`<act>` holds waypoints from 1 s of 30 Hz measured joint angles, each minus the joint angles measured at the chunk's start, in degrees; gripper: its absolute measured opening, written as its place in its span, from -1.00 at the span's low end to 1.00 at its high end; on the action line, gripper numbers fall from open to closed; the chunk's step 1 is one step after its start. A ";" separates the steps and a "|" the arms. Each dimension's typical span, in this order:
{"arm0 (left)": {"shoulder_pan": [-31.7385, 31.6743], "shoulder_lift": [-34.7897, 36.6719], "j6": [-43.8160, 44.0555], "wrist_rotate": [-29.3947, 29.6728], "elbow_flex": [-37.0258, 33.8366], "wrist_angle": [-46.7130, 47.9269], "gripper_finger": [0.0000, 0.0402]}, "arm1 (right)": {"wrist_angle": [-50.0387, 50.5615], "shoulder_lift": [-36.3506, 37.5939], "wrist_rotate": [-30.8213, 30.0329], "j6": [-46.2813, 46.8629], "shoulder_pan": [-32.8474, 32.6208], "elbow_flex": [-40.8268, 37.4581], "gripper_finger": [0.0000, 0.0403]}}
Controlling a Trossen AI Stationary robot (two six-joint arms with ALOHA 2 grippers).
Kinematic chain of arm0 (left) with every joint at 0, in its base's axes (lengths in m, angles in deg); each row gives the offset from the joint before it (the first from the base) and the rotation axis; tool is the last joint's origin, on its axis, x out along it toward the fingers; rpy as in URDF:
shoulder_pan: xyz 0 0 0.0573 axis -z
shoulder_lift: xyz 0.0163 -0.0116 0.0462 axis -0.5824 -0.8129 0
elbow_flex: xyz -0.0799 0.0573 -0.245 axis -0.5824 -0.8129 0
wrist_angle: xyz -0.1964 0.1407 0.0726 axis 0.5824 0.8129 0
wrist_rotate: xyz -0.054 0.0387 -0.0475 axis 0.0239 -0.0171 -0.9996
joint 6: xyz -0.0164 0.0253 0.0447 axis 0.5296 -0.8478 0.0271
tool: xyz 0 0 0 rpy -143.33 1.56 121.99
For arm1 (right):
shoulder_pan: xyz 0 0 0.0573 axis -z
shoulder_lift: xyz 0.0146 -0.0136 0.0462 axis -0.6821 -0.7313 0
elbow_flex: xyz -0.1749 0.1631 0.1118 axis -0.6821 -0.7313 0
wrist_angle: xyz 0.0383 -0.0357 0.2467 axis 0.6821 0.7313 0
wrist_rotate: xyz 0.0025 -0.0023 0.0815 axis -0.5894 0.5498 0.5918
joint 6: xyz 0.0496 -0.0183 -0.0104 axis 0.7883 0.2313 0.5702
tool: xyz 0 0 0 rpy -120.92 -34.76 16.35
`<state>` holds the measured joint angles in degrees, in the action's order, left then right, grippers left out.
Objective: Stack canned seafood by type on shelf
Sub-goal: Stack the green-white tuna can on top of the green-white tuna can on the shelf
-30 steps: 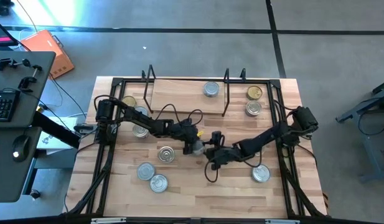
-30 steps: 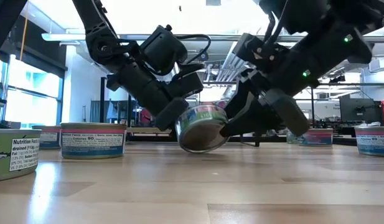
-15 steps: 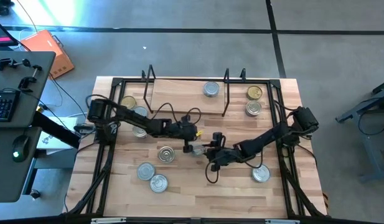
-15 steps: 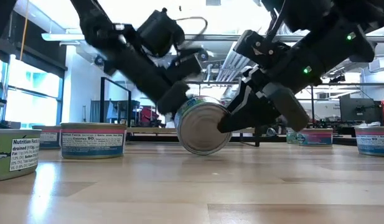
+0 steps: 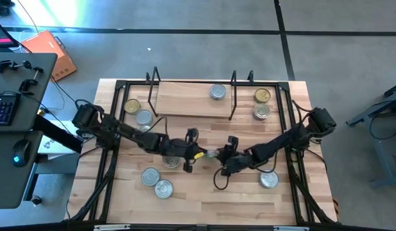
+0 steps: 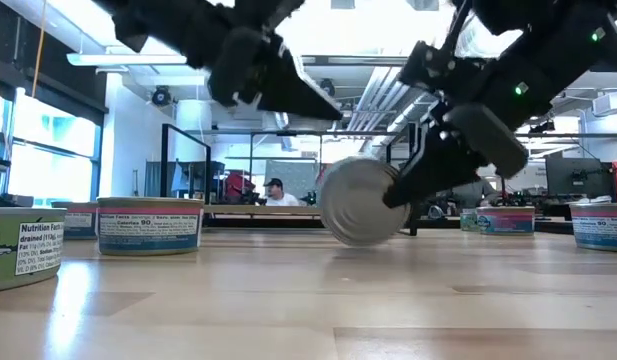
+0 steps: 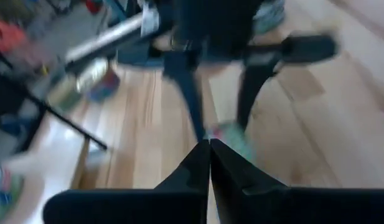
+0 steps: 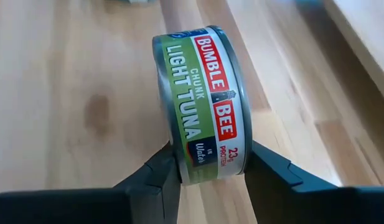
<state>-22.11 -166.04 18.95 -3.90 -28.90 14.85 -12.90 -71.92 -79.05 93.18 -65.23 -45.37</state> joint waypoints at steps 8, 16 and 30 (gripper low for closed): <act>-0.13 -0.28 0.51 -0.36 0.00 0.01 -0.26 | 0.26 0.04 0.13 0.33 0.48 0.02 -0.36; -3.39 -0.32 5.67 -4.87 0.00 4.24 0.46 | -0.59 0.01 0.14 0.38 0.48 0.02 -0.36; -3.19 -6.91 3.32 -1.57 0.00 3.25 0.33 | -2.46 0.00 0.34 0.23 1.99 0.00 -0.35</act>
<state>-25.29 -172.96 22.27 -5.47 -28.90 18.10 -15.37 -71.92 -78.70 93.41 -63.24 -45.37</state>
